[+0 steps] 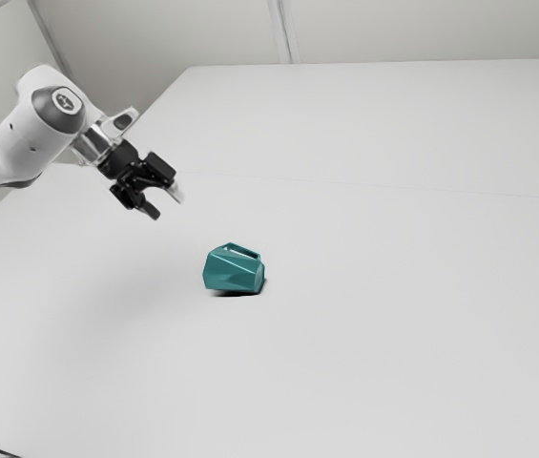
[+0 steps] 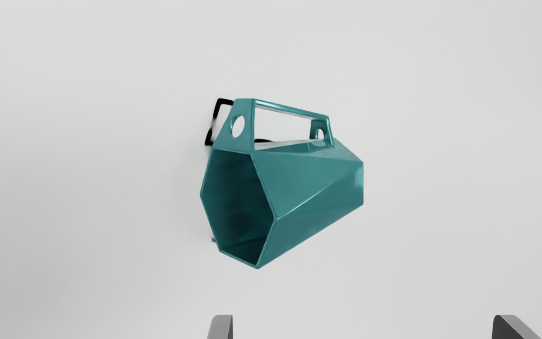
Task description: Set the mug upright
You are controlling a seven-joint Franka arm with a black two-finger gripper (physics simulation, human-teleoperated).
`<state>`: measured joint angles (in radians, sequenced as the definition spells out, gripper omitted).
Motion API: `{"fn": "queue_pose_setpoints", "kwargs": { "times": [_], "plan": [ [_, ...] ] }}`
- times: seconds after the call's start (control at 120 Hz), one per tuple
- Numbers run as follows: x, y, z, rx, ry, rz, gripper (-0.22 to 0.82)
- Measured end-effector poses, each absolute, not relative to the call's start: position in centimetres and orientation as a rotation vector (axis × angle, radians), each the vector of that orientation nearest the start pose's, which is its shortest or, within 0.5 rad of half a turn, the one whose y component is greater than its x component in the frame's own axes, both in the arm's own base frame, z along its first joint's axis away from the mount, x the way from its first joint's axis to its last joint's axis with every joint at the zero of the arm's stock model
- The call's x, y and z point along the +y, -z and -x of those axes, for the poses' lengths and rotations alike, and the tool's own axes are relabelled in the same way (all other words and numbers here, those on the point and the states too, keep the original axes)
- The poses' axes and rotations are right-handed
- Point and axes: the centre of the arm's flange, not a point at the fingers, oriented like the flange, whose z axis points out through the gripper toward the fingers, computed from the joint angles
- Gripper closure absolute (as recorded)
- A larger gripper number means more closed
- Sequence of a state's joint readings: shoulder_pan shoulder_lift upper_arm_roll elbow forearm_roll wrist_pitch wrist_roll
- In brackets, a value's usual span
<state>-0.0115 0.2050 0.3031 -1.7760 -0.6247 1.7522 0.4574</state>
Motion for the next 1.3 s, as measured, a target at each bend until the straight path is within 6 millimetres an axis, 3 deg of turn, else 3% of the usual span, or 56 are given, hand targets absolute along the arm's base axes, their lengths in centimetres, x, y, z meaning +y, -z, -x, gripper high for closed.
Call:
{"fn": "queue_pose_setpoints", "kwargs": {
  "times": [0.208,0.6,1.033,1.1,1.225,1.3],
  "plan": [
    [11.4,-37.3,-59.2,0.013,-0.014,-2.465,0.00],
    [10.9,-30.2,-59.5,-0.035,-0.093,-2.337,0.00],
    [8.2,-28.2,-59.1,-0.112,-0.149,-2.203,0.00],
    [8.0,-28.2,-59.1,-0.121,-0.156,-2.192,0.09],
    [8.0,-28.0,-58.9,-0.135,-0.164,-2.180,0.40],
    [8.0,-28.0,-58.9,-0.147,-0.170,-2.176,0.54]
  ]
}}
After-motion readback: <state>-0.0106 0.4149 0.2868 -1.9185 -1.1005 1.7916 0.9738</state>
